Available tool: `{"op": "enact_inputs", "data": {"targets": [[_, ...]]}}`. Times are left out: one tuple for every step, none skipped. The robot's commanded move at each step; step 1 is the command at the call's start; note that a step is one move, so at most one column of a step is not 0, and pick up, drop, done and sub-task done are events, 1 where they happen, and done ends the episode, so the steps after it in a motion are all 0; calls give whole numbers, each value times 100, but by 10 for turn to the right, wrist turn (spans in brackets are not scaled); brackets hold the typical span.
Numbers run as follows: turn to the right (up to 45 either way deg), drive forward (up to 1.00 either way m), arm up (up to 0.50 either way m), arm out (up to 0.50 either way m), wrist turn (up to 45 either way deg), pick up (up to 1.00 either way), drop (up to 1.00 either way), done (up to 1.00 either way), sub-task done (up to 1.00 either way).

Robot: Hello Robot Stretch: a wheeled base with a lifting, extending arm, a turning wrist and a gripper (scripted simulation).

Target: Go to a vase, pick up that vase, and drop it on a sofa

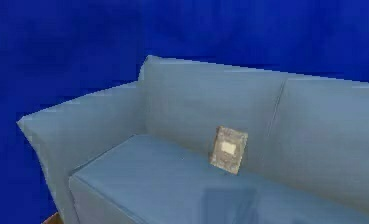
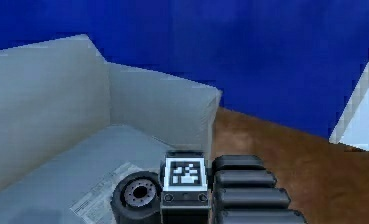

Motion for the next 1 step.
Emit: {"op": "enact_inputs", "data": {"targets": [[-450,0,0,0,0,0,0,0,0]]}}
